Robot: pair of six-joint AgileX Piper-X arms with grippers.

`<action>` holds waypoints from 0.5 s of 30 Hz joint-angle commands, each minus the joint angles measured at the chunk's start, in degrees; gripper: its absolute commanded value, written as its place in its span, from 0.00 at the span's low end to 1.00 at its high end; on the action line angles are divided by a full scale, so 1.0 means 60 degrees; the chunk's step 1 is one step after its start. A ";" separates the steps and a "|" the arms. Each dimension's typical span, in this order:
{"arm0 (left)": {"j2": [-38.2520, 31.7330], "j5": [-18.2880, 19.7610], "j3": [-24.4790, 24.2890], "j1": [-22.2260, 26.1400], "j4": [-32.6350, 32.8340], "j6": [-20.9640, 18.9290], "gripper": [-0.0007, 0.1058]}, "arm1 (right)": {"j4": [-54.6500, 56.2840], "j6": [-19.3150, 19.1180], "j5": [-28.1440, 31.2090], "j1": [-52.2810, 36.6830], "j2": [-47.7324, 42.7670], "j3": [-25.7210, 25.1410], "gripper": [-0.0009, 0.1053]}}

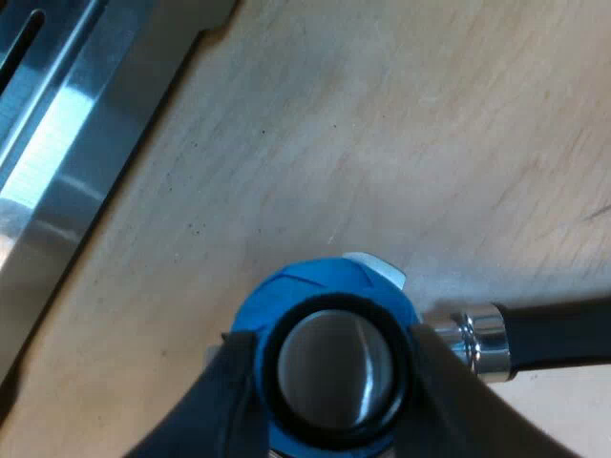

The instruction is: Grind coffee beans and then tamp

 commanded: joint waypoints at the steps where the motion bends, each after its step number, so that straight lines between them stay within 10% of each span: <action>1: -0.0046 -0.0134 -0.0018 0.0021 0.0046 0.0047 0.01 | -0.0045 -0.0042 0.0097 0.0001 -0.0070 -0.0020 0.66; 15: -0.0046 0.0127 0.0082 0.0021 0.0227 -0.0025 0.01 | -0.0045 -0.0042 0.0097 0.0001 -0.0070 -0.0020 0.66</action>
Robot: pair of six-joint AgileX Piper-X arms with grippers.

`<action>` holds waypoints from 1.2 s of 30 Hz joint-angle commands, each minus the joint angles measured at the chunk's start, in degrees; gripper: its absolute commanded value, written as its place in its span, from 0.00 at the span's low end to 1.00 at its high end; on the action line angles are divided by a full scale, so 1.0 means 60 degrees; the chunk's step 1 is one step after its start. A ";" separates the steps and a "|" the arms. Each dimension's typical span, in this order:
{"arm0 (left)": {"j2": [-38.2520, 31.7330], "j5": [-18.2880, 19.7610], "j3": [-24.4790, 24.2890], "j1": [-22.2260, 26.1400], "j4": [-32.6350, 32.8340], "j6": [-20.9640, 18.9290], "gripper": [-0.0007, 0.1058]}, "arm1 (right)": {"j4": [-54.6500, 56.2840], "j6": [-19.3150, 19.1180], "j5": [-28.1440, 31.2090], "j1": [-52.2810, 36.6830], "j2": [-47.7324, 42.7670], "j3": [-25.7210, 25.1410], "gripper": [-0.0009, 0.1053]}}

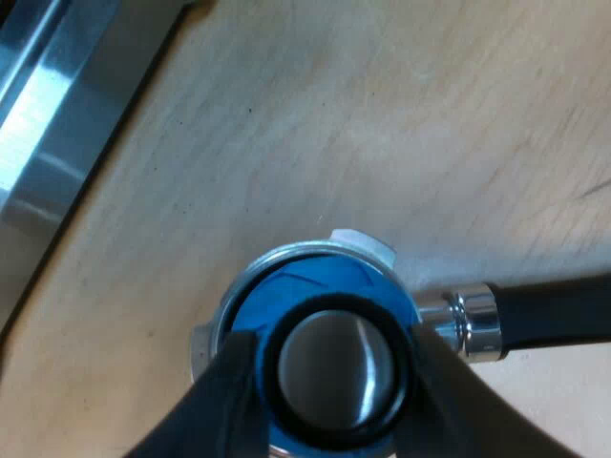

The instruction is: Grind coffee beans and then tamp

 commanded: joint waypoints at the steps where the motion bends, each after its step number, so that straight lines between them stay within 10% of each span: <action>1: -0.0046 0.0027 0.0049 0.0021 0.0065 -0.0025 0.01 | -0.0045 -0.0042 0.0099 0.0001 -0.0070 -0.0020 0.66; 36: -0.0046 0.0166 0.1645 0.0021 -0.0686 -0.0025 0.01 | -0.0045 -0.0030 0.0099 0.0001 -0.0070 -0.0020 0.66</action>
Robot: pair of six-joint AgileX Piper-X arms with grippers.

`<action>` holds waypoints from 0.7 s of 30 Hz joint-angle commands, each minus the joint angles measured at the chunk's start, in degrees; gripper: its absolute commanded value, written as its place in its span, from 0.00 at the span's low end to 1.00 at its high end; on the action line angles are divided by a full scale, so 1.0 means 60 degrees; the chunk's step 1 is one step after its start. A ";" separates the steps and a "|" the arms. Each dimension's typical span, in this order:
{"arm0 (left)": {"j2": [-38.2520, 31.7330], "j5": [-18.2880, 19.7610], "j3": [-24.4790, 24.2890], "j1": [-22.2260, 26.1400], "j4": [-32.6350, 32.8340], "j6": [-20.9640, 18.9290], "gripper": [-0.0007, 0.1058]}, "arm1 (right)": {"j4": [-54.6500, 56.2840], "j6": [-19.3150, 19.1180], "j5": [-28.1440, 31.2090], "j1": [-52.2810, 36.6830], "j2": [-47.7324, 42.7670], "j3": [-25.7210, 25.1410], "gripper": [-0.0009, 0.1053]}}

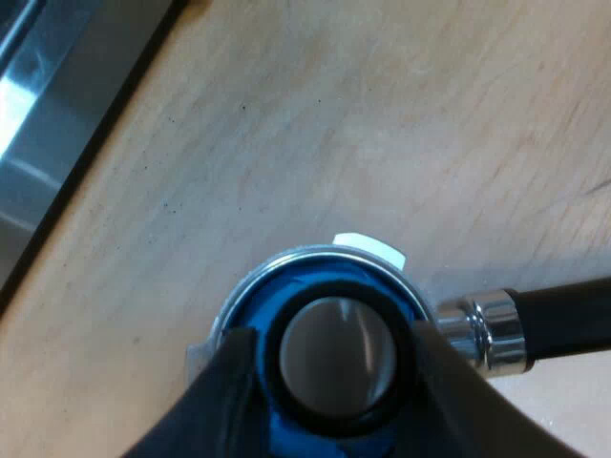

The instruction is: Grind coffee beans and then tamp

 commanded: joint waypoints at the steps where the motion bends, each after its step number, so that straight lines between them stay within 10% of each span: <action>1: 0.0278 0.0057 0.0221 0.0021 0.0735 -0.0025 0.01 | -0.0045 -0.0030 0.0099 0.0001 -0.0070 -0.0020 0.66; 21: -0.0270 -0.0018 -0.1858 0.0021 0.1451 -0.0025 0.01 | -0.0045 -0.0030 0.0099 0.0001 -0.0070 -0.0020 0.66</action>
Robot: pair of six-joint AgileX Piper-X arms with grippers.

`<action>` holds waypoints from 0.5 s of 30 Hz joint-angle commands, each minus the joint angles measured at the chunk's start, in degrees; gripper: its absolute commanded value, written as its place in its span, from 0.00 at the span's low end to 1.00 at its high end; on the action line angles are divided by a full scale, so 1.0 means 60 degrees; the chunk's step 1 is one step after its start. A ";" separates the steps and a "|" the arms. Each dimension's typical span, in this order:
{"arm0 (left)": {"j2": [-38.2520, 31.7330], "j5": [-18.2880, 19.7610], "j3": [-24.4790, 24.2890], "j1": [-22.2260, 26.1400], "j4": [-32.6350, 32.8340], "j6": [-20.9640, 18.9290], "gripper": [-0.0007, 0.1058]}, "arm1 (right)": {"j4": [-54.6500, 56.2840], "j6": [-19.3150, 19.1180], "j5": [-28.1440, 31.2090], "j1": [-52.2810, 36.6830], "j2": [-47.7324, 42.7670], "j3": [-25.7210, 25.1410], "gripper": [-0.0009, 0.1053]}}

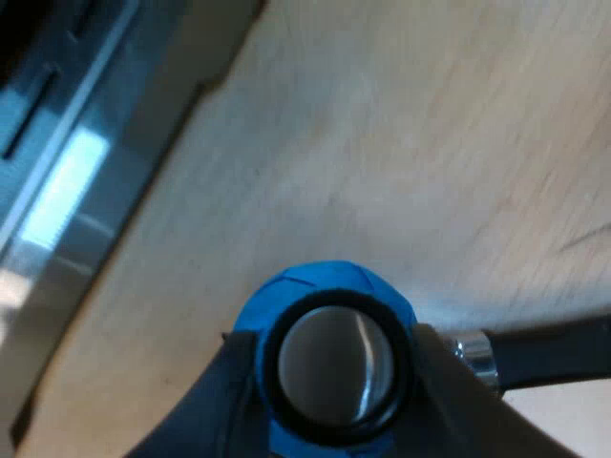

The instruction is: Grind coffee beans and then tamp

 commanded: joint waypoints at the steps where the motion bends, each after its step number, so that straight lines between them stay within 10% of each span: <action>1: -0.0465 -0.0031 -0.0170 0.0021 0.0060 -0.0025 0.01 | -0.0045 -0.0030 0.0099 0.0001 -0.0070 -0.0020 0.66; 15: -0.1978 -0.0543 -0.0167 0.0021 0.0462 -0.0025 0.01 | -0.0377 -0.0097 0.0008 0.0001 -0.0070 -0.0020 0.66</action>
